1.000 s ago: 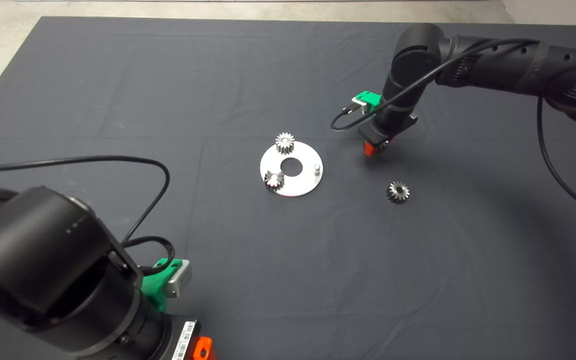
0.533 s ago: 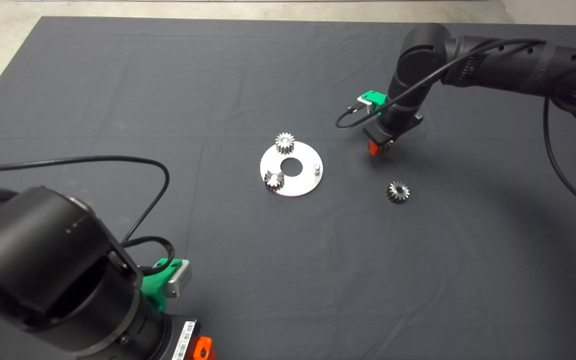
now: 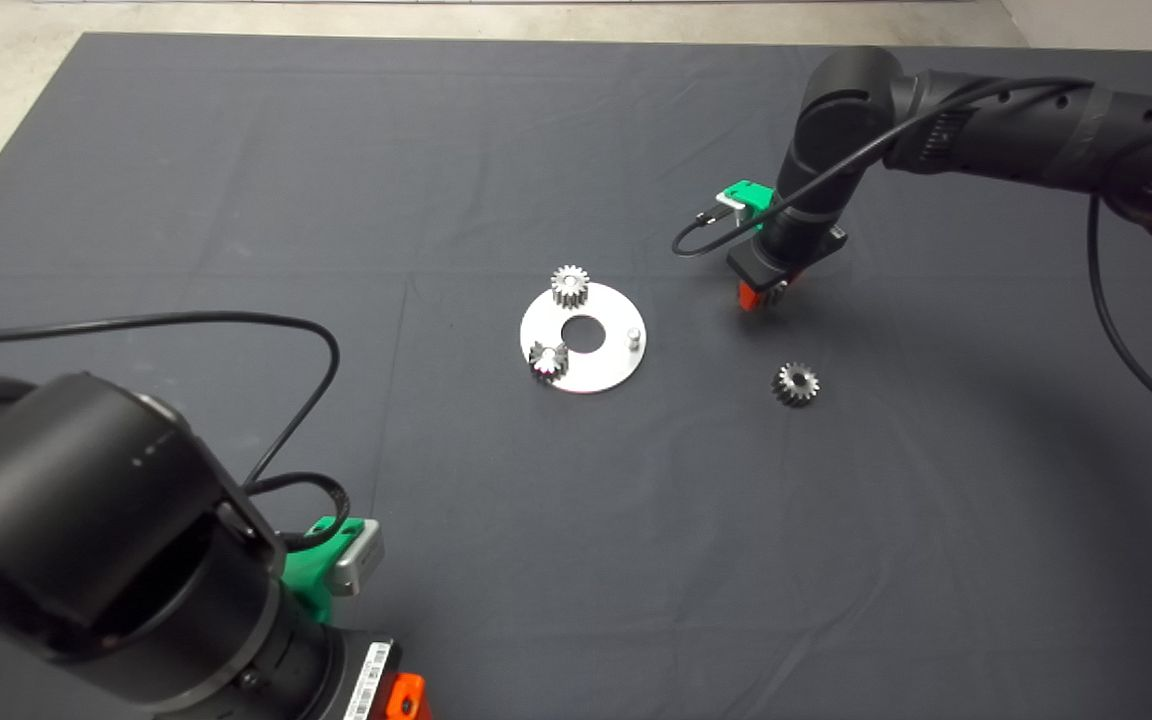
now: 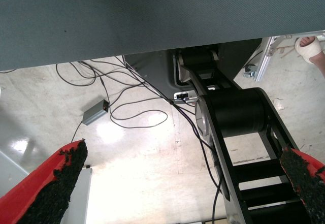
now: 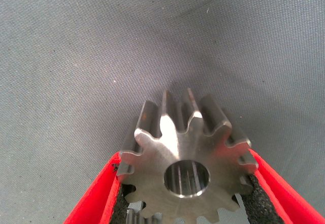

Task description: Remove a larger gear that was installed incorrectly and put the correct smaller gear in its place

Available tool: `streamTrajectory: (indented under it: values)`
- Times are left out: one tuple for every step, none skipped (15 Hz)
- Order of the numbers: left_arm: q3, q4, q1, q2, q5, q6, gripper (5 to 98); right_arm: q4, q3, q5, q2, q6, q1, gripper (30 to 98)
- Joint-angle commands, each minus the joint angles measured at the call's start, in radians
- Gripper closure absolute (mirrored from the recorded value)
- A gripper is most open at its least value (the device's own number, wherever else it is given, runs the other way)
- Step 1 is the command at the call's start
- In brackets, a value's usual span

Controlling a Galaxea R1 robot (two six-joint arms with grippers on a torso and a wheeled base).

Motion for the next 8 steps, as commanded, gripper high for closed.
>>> streamTrajectory:
  values:
    - [0.013,-0.021,-0.01,-0.001,-0.004,-0.008,5.4,0.005,0.014,-0.049,0.001,0.012,0.045,78.7]
    - [0.013,-0.021,-0.01,-0.001,-0.004,-0.008,5.4,0.007,0.016,-0.041,0.001,0.017,0.045,78.7]
    - [0.014,-0.021,-0.01,-0.001,-0.004,-0.008,5.4,0.007,0.017,-0.035,0.001,0.026,0.045,78.7]
    - [0.014,-0.021,-0.01,-0.001,-0.004,-0.008,5.4,0.007,0.02,-0.03,0.001,0.036,0.045,75.8]
    - [0.015,-0.021,-0.01,-0.001,-0.004,-0.008,5.4,0.007,0.02,-0.029,0.003,0.041,0.045,75.4]
    - [0.015,-0.021,-0.01,-0.001,-0.004,-0.008,5.4,0.007,0.02,-0.029,0.004,0.043,0.045,75.4]
    - [0.013,-0.021,-0.01,-0.001,-0.004,-0.008,5.4,0.007,0.022,-0.03,0.001,0.043,0.045,75.4]
    - [0.015,-0.021,-0.01,-0.001,-0.004,-0.008,5.4,0.011,0.022,-0.03,0.001,0.041,0.046,75.0]
